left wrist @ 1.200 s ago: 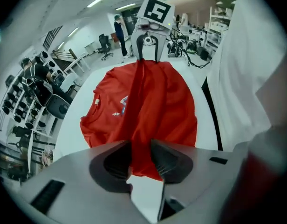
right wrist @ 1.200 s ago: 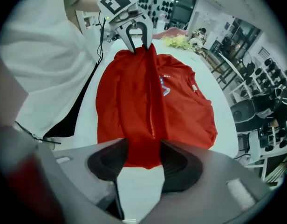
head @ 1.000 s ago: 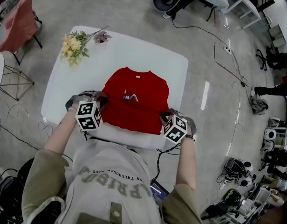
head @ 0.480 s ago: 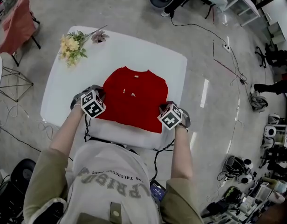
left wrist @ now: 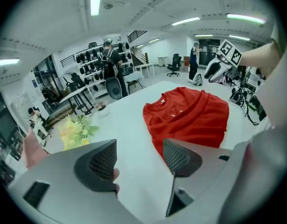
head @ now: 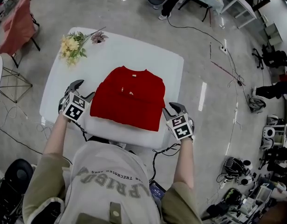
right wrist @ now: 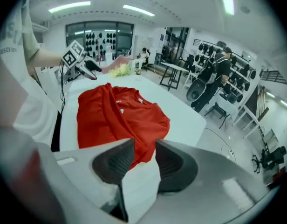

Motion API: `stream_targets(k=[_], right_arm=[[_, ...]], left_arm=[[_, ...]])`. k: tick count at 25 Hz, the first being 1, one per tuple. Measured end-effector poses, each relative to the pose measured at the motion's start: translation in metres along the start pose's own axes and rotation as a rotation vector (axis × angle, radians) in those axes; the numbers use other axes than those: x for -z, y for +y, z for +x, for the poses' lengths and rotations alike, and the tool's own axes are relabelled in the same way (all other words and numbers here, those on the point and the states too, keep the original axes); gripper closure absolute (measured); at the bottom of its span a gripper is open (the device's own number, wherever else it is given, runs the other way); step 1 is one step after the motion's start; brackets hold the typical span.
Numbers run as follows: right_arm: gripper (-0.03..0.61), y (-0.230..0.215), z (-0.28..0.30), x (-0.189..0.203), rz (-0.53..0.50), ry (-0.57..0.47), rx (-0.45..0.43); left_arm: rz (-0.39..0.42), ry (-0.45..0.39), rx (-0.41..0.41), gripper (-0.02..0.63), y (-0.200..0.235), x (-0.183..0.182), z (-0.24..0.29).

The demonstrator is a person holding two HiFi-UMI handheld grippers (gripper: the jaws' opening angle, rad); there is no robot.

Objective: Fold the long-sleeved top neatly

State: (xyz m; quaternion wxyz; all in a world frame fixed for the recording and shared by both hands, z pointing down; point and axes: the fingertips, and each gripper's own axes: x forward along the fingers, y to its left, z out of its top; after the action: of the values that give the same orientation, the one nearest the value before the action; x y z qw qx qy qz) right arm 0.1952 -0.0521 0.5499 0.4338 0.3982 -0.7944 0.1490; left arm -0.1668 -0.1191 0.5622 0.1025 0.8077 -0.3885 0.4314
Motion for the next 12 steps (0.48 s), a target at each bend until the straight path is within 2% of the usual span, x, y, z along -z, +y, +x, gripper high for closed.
stream_targets(k=[3,4,5,8,12], right_arm=[[0.448,0.028,-0.027,0.011,-0.001,-0.045,-0.083],[0.341,0.043,-0.03,0.018,-0.011,-0.037,-0.129],[0.284,0.06,-0.03,0.027,-0.025,-0.023,-0.171],[0.284,0.102,-0.02,0.053,-0.102,0.036,-0.224],[0.284,0.132,0.004,0.09,-0.283,0.16,-0.199]], left_arm=[[0.062,0.039,0.076,0.307,-0.027,0.022,-0.027],[0.099,0.057,0.116,0.307,-0.043,0.029,-0.034],[0.138,0.075,0.149,0.307,-0.06,0.037,-0.038],[0.217,0.12,0.19,0.307,-0.103,0.062,-0.034],[0.247,0.153,0.136,0.307,-0.123,0.083,-0.009]])
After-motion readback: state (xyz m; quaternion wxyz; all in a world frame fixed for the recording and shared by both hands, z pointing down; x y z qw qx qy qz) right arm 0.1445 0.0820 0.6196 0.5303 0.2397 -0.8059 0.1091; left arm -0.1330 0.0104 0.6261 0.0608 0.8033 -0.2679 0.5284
